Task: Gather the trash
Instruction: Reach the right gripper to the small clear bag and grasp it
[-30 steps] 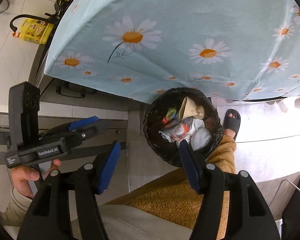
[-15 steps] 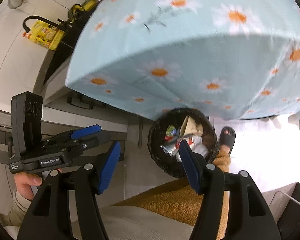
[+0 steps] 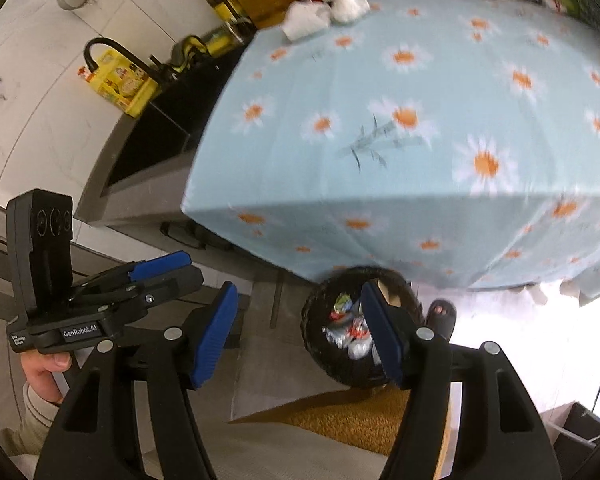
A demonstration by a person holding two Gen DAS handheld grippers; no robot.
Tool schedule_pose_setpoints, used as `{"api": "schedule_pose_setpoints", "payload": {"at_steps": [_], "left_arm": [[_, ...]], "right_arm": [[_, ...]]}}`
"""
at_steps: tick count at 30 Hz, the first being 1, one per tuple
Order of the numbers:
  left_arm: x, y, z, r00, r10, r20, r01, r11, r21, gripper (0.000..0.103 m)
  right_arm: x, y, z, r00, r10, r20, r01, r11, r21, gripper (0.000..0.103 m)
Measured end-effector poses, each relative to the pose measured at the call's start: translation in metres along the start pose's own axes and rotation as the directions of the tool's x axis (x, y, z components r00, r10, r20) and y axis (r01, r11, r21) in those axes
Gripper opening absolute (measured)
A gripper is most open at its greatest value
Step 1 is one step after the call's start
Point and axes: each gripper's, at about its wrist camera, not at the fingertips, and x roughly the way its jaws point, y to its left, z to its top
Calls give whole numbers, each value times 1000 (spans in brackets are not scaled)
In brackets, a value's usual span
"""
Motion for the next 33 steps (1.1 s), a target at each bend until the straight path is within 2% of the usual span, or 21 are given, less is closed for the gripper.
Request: {"api": "schedule_pose_setpoints", "payload": {"at_steps": [7, 12, 19, 26, 33], "left_arm": [[-21, -7, 21, 997, 14, 76, -14, 1000, 2, 61], [-29, -10, 39, 992, 32, 123, -32, 999, -7, 61], [-28, -23, 72, 982, 85, 171, -80, 996, -34, 61], [-23, -38, 110, 961, 172, 218, -161, 985, -68, 61], [-13, -38, 144, 938, 253, 236, -220, 963, -157, 61]], "right_arm": [[-18, 10, 42, 998, -12, 69, 18, 997, -76, 69], [-23, 7, 77, 995, -14, 103, 27, 991, -131, 77], [-21, -14, 135, 992, -7, 127, 31, 981, -189, 80], [-17, -35, 201, 987, 36, 156, 5, 967, -255, 80], [13, -56, 258, 989, 78, 124, -38, 955, -293, 80]]}}
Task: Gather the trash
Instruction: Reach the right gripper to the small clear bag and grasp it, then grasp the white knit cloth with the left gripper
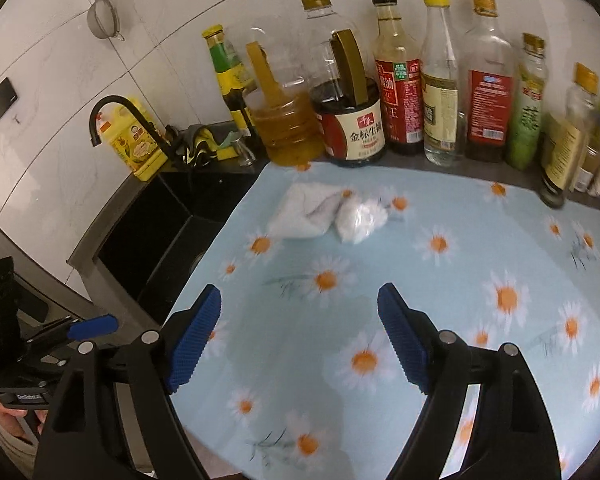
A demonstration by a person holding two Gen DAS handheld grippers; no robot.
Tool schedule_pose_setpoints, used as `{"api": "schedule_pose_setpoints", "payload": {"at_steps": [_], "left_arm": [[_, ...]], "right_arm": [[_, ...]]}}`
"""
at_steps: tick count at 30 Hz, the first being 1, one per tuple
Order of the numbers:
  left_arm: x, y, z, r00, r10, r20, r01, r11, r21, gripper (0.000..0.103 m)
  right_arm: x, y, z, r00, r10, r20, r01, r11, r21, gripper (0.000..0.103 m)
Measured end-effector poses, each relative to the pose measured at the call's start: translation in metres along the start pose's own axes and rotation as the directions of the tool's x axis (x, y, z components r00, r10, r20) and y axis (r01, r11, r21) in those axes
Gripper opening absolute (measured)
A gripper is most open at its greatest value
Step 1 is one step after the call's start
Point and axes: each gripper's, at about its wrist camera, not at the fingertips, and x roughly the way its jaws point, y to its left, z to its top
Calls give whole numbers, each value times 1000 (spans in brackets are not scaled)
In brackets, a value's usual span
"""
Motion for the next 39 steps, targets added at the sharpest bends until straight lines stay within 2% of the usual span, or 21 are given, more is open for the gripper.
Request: {"api": "schedule_pose_setpoints", "payload": {"at_steps": [5, 10, 16, 23, 28, 32, 36, 39], "left_arm": [[14, -9, 16, 999, 50, 2, -50, 998, -38, 61], [20, -21, 29, 997, 75, 17, -74, 994, -80, 61], [30, -25, 33, 992, 128, 3, -126, 986, -112, 61], [33, -21, 33, 987, 159, 0, -157, 976, -153, 61], [37, -19, 35, 985, 170, -6, -168, 971, -172, 61], [44, -17, 36, 987, 162, -21, -163, 969, -186, 61], [52, -17, 38, 990, 138, -34, -143, 968, -206, 61], [56, -21, 43, 991, 131, -36, -135, 971, -198, 61]], "right_arm": [[37, -26, 21, 997, 35, -62, -36, 999, -18, 80], [69, -36, 36, 993, 46, -113, -54, 996, -71, 80], [100, -49, 50, 988, 44, -149, -58, 994, -95, 80], [124, -56, 57, 983, 49, -179, -70, 991, -110, 79], [138, -57, 59, 980, 40, -194, -67, 989, -135, 71], [143, -58, 58, 978, 32, -208, -64, 987, -149, 55], [141, -59, 55, 978, 31, -207, -68, 983, -170, 49], [135, -61, 53, 977, 45, -207, -81, 982, -169, 48]]}}
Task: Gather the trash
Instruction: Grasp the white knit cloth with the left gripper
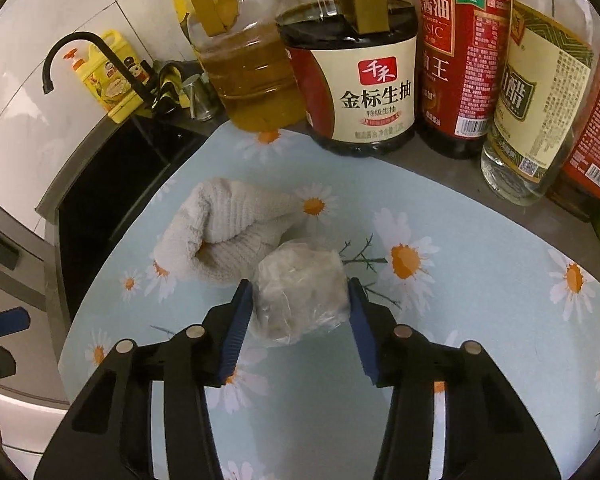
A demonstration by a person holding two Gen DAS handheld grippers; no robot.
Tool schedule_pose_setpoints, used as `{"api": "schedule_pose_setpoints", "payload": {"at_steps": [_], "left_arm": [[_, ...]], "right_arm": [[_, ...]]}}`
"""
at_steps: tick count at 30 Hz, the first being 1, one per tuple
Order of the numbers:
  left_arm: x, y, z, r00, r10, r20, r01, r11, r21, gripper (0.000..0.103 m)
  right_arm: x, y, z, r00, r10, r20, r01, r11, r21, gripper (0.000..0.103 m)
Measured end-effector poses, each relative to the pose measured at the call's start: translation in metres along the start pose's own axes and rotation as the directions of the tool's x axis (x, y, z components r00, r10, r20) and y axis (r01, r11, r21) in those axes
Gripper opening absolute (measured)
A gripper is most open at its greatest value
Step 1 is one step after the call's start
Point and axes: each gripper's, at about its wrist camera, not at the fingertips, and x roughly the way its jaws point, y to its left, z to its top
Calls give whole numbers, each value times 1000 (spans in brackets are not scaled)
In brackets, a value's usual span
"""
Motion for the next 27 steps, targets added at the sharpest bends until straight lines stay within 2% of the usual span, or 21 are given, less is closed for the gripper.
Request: {"api": "schedule_pose_setpoints", "payload": {"at_steps": [6, 8, 10, 17, 23, 25, 27], "left_arm": [[16, -14, 9, 1000, 9, -21, -8, 999, 44, 61], [23, -22, 13, 999, 35, -26, -33, 997, 74, 61], [30, -28, 17, 999, 44, -28, -41, 994, 102, 76], [66, -43, 42, 996, 77, -55, -67, 983, 173, 76], [106, -42, 64, 989, 125, -85, -106, 975, 194, 76], [120, -43, 70, 980, 167, -108, -143, 968, 207, 75], [133, -46, 76, 978, 163, -128, -133, 967, 217, 76]], "right_arm": [[-28, -5, -9, 998, 42, 49, -43, 999, 9, 48], [-36, -7, -13, 996, 65, 57, -67, 997, 26, 48], [-43, -12, -21, 993, 102, 59, -105, 993, 55, 48], [-75, -26, -51, 980, 160, 117, -169, 982, 79, 48], [-100, -46, -77, 973, 158, 170, -181, 975, 126, 48], [-107, -54, -86, 972, 148, 181, -177, 973, 150, 48], [-115, -64, -99, 973, 132, 191, -167, 969, 183, 48]]}}
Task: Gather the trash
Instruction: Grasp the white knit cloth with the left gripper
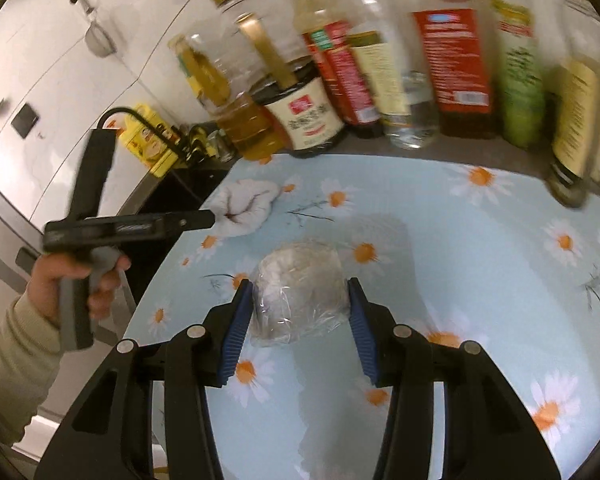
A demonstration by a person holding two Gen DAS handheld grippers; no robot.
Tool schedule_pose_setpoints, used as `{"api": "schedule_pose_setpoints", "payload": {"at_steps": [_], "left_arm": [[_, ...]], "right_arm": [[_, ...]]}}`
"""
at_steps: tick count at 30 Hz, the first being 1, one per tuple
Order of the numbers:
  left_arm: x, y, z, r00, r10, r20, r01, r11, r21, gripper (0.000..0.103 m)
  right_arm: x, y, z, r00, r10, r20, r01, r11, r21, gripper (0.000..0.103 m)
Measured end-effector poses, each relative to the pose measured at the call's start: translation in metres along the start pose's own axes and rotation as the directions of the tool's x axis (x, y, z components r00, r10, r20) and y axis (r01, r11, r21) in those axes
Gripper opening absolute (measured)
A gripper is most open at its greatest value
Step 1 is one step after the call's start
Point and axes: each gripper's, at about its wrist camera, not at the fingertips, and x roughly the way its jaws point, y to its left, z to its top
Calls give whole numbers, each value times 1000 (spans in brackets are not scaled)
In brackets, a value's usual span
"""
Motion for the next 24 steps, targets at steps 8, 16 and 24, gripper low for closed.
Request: {"api": "schedule_pose_setpoints", "payload": {"at_steps": [8, 16, 24], "left_arm": [[27, -11, 25, 997, 73, -30, -72, 997, 37, 74], [39, -11, 23, 997, 68, -28, -66, 995, 72, 37], [15, -12, 12, 1000, 4, 0, -4, 997, 82, 26]], "right_arm": [[-33, -27, -30, 997, -13, 70, 8, 997, 76, 48], [-42, -25, -45, 995, -49, 89, 40, 994, 104, 48], [-31, -13, -47, 995, -68, 69, 62, 994, 95, 48]]}}
